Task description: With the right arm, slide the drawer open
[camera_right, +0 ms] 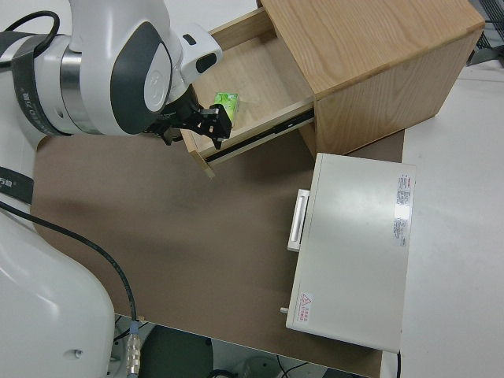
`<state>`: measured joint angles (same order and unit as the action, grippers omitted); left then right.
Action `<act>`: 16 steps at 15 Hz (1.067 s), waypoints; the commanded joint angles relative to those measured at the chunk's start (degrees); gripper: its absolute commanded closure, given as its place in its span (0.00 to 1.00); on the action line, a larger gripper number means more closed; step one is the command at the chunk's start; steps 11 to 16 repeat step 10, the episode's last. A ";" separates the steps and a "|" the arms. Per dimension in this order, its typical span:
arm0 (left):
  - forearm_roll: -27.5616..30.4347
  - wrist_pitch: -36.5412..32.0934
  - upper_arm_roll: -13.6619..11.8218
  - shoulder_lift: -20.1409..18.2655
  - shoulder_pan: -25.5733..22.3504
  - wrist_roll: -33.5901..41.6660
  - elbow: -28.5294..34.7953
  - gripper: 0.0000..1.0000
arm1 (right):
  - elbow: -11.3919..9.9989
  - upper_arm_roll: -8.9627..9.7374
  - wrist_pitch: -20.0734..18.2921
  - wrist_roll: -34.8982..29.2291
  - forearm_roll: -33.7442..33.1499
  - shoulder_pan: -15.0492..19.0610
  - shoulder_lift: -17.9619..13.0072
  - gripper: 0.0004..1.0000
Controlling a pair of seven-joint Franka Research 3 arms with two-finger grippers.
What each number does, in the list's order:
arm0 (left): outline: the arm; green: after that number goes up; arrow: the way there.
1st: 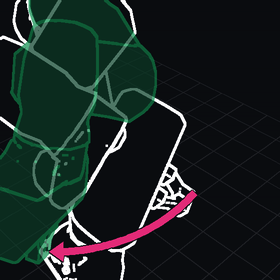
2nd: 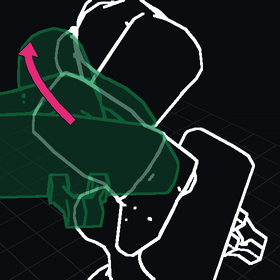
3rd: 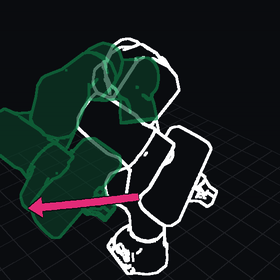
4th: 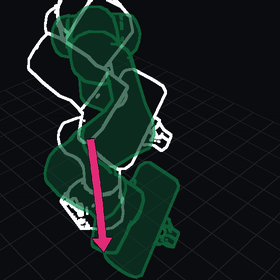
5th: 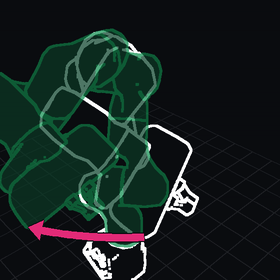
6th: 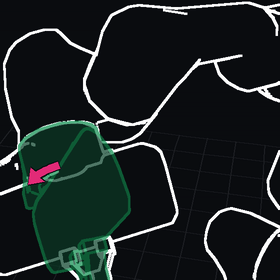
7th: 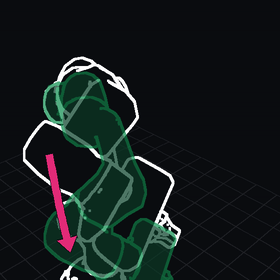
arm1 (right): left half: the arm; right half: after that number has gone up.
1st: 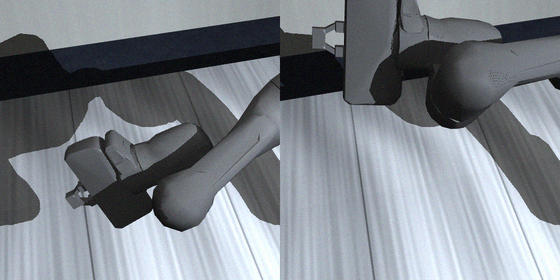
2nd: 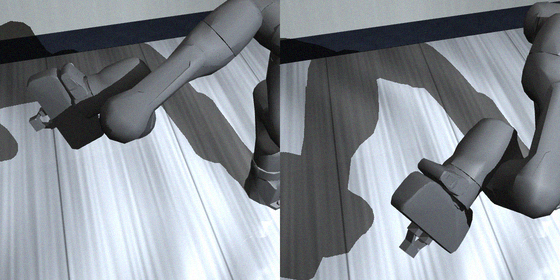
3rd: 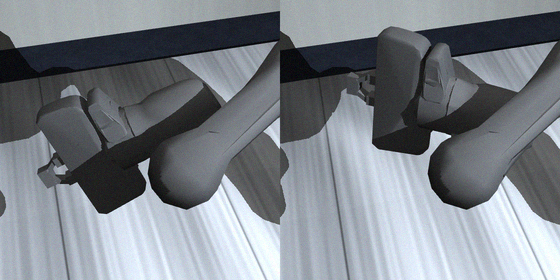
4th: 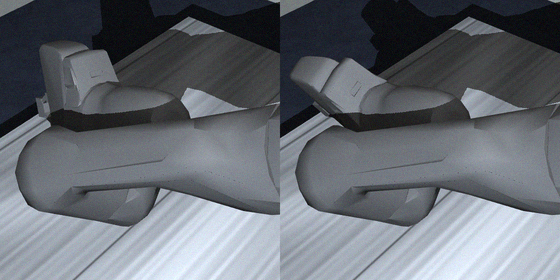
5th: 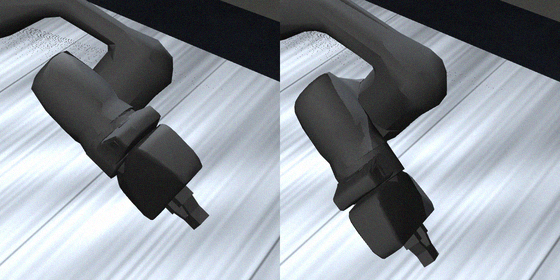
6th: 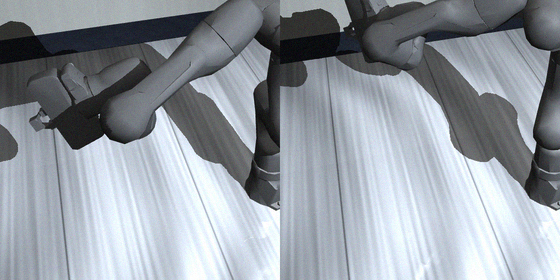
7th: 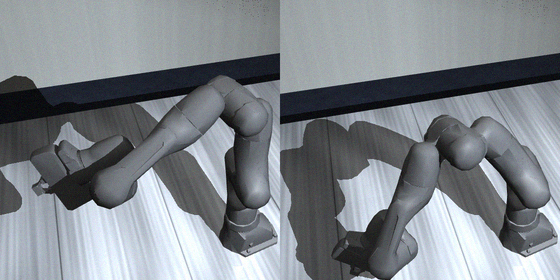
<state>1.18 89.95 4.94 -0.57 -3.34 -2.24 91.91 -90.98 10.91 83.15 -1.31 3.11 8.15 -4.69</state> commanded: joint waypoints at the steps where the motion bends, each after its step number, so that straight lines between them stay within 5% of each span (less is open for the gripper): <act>1: -0.65 -0.74 -0.28 -0.57 0.35 0.40 0.28 0.00 | -2.44 0.78 -0.79 1.40 -3.18 0.82 -1.90 0.02; 16: -0.65 -0.74 -0.28 -0.57 0.26 0.40 0.28 0.00 | -2.27 -0.63 -1.93 1.40 -4.87 -0.59 -2.34 0.02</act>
